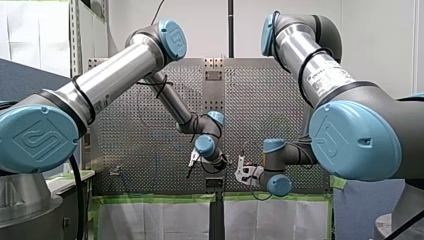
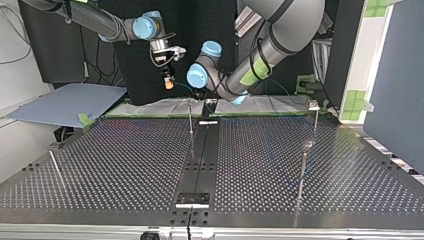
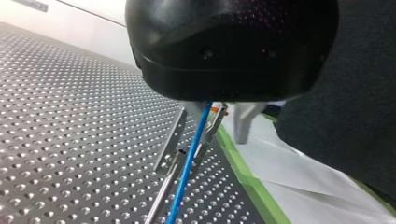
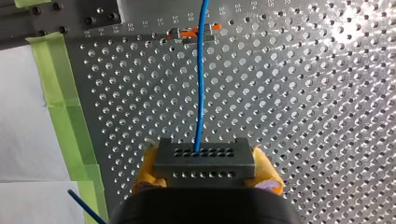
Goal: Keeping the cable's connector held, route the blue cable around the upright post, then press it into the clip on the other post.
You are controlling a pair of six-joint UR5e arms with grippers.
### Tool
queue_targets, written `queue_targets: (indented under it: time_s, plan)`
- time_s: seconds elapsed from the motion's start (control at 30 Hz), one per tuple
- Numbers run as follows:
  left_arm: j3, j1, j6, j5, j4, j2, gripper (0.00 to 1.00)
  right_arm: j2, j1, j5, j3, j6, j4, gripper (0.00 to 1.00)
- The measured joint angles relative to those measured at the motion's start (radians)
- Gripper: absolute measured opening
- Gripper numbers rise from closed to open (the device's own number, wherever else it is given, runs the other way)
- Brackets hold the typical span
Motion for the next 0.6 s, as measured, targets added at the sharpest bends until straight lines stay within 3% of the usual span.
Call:
queue_targets:
  time_s: [0.4, 0.6]
  plan:
    - [0.0, 0.005, -0.03, -0.012, 0.023, 0.0, 0.0, 0.001, -0.005, -0.003, 0.0, -0.006, 0.0, 0.0]
    - [0.0, 0.007, -0.061, -0.028, 0.031, -0.014, 0.0, 0.015, -0.01, -0.002, -0.008, -0.025, 0.002, 0.0]
